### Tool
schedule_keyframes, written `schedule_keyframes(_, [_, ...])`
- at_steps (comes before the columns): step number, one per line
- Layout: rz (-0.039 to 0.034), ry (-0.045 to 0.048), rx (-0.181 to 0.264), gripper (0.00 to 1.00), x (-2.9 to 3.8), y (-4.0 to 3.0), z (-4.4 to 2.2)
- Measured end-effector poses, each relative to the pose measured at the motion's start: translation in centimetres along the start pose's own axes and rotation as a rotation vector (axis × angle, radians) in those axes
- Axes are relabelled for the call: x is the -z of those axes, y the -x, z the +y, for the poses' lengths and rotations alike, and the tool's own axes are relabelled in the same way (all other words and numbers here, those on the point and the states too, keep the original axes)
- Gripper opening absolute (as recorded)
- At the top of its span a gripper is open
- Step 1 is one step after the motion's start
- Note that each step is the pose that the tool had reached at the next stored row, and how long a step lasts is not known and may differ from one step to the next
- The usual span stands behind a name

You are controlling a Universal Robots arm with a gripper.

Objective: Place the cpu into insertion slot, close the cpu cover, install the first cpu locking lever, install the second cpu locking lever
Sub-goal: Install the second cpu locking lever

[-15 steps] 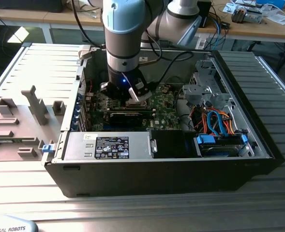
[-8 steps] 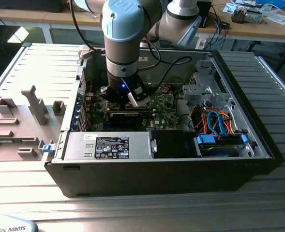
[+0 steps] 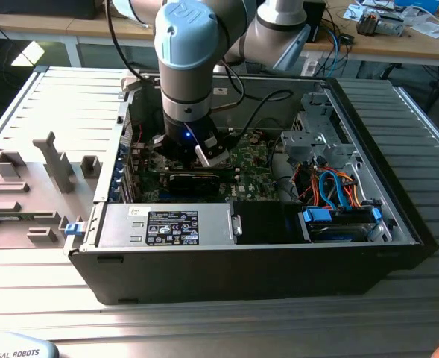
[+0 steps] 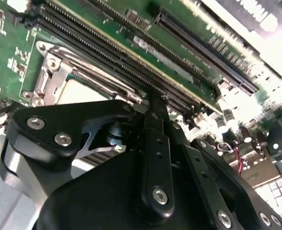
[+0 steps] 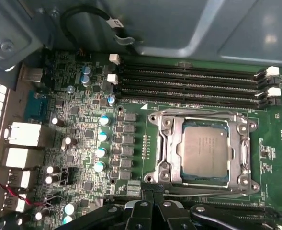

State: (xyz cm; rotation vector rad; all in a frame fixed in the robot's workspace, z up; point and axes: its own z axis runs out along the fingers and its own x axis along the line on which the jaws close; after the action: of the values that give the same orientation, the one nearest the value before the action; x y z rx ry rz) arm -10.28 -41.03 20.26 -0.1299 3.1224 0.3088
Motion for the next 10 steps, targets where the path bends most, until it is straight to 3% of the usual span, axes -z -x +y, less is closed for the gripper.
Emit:
schedule_keyframes(3, [-0.0003,0.0013,0.002,0.11,-0.46,-0.05,0.51])
schedule_keyframes(7, [0.0007,0.0004,0.005,0.11,-0.71,-0.09,0.64])
schedule_keyframes(9, [-0.0026,-0.0014,0.006,0.11,-0.73,-0.22,0.67])
schedule_keyframes(10, [-0.0059,-0.0070,0.006,0.11,-0.70,-0.34,0.71])
